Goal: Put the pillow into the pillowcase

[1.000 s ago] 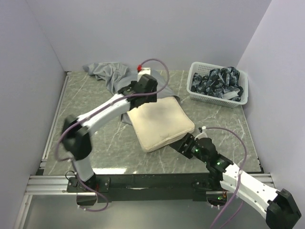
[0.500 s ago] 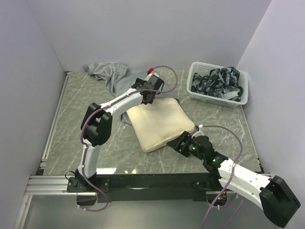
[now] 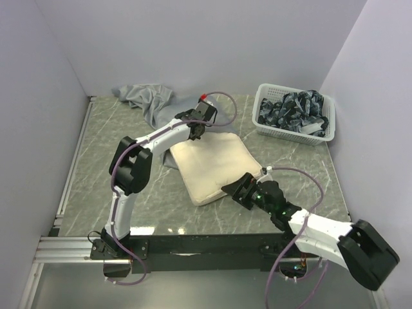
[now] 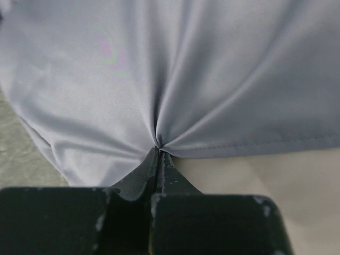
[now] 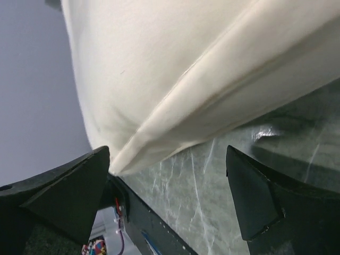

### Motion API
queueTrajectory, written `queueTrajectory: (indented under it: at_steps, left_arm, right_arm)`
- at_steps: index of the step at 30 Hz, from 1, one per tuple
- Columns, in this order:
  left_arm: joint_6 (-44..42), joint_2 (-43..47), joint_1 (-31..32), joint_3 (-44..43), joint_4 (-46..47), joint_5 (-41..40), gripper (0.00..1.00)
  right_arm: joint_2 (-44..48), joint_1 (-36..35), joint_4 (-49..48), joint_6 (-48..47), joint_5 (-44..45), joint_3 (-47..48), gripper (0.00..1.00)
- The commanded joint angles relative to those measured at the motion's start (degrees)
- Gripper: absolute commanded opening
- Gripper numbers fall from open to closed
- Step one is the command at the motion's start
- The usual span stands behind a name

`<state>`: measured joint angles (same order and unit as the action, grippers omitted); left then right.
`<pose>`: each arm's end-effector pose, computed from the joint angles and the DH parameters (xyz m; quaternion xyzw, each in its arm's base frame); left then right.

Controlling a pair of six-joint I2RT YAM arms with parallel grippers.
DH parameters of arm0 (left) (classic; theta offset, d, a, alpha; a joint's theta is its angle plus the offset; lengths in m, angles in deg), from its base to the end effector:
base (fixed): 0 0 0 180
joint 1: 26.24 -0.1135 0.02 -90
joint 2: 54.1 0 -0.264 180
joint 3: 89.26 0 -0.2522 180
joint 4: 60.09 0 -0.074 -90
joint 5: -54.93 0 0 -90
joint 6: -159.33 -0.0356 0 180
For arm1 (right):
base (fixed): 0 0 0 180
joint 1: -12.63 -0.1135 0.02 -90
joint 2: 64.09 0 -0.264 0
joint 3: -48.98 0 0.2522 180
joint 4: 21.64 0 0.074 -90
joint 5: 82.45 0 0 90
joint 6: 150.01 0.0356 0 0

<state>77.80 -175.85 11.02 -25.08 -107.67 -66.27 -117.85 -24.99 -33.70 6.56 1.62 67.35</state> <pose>0.3867 -0.2710 0.2280 0.1459 0.9070 0.1182 0.3771 0.1324 0.1067 0.1370 0.1810 0.8150 0.4596 0.3031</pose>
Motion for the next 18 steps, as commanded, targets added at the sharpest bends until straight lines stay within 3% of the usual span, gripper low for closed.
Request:
queueTrajectory:
  at_steps: [1,2,5,8,9,10,12,15,16,18]
  left_arm:
    - [3.7,8.3,0.4,3.9,-2.2,12.8,0.01]
    - [4.4,10.6,0.4,4.6,-3.1,16.7,0.01]
    - [6.3,15.9,2.0,8.3,-3.9,20.4,0.01]
    - [7.7,22.2,3.8,10.7,-4.8,22.2,0.01]
    - [8.0,23.7,4.3,10.8,-5.7,22.9,0.01]
    - [8.8,25.1,4.5,10.9,-6.3,23.2,0.01]
    - [9.5,29.2,4.6,12.1,-6.9,25.3,0.01]
    - [10.8,33.5,4.9,14.1,-6.6,28.6,0.01]
    - [11.7,34.4,5.4,13.0,-7.1,36.1,0.01]
    - [12.8,39.3,11.0,11.3,-3.7,36.2,0.01]
  right_arm:
    - [-8.9,-0.3,-12.3,3.8,3.8,3.1,0.96]
    - [-10.8,-0.3,-14.0,4.0,4.5,3.9,0.96]
    - [-19.3,0.0,-16.2,3.7,4.0,9.5,0.79]
    - [-23.7,3.9,-19.7,4.6,-0.9,13.7,0.37]
    - [-22.5,4.8,-18.7,4.3,-3.1,15.0,0.17]
    - [-21.3,5.3,-15.5,3.5,-3.4,19.2,0.08]
    - [-16.7,5.5,-3.8,-1.7,-2.9,24.7,0.0]
    - [-11.0,5.5,5.7,-6.8,0.3,33.3,0.0]
    - [-10.2,5.5,8.1,-7.9,2.3,36.9,0.0]
    - [-10.9,5.5,11.5,-10.6,4.2,39.3,0.0]
